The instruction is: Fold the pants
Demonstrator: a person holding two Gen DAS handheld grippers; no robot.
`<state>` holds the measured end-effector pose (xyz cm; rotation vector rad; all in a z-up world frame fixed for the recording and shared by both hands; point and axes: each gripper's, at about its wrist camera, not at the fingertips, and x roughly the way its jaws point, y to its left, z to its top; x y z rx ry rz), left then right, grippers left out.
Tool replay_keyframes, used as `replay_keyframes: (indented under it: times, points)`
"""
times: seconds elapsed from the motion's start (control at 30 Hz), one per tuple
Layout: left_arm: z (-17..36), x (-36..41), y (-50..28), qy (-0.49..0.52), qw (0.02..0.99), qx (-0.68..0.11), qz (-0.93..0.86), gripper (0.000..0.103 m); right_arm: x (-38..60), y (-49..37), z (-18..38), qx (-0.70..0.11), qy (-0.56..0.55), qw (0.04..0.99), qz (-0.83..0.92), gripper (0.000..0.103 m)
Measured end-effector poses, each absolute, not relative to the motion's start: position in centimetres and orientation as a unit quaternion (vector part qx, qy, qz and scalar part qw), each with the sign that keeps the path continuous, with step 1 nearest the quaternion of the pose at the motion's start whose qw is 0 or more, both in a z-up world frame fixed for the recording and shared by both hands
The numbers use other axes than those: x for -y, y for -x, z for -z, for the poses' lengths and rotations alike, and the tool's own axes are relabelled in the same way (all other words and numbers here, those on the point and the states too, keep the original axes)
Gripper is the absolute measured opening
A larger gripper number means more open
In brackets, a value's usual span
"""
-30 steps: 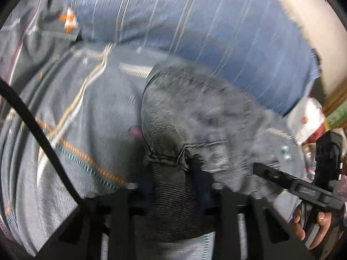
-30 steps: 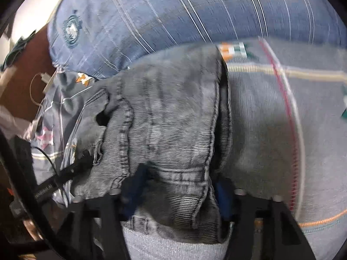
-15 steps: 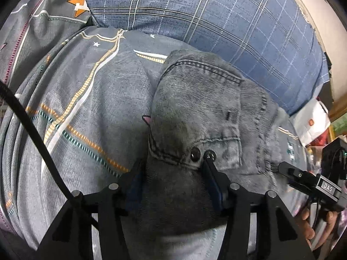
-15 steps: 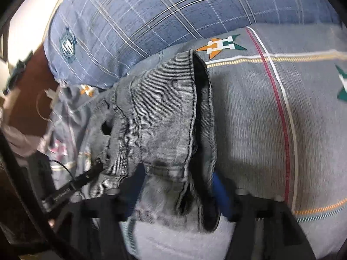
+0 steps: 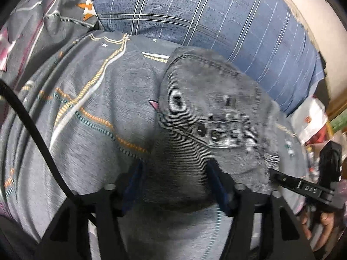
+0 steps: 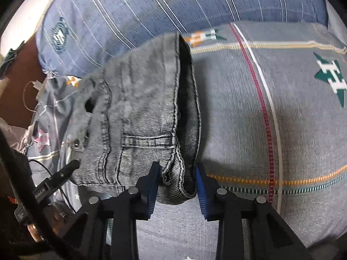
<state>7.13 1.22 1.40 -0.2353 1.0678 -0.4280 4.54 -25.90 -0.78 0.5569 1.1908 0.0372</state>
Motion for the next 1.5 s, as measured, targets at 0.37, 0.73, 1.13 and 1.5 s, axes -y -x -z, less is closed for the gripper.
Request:
replay_keyframes:
  times: [0.37,0.73,1.13,1.5]
  points:
    - [-2.3,0.0,-5.2,0.045,0.871,-0.459,0.171,0.07,25.6,-4.7,0.8,-0.553,-0.252,0.794,-0.013,0.041]
    - [-4.7,0.5,-4.2,-0.004,0.912,-0.387,0.138,0.07,27.5,-2.8,-2.3,-0.494,-0.28,0.823,-0.004,0.066]
    - [-6.7,0.2,-3.6,-0.019,0.941,-0.327,0.09,0.079,21.9,-1.8,-6.9,-0.39,-0.124,0.912,0.024,0.094]
    - [-6.5,1.0,-3.4,-0.04,0.938,-0.333,0.086,0.08,20.9,-2.0,-6.2,-0.411,-0.105,0.906,0.017,0.094]
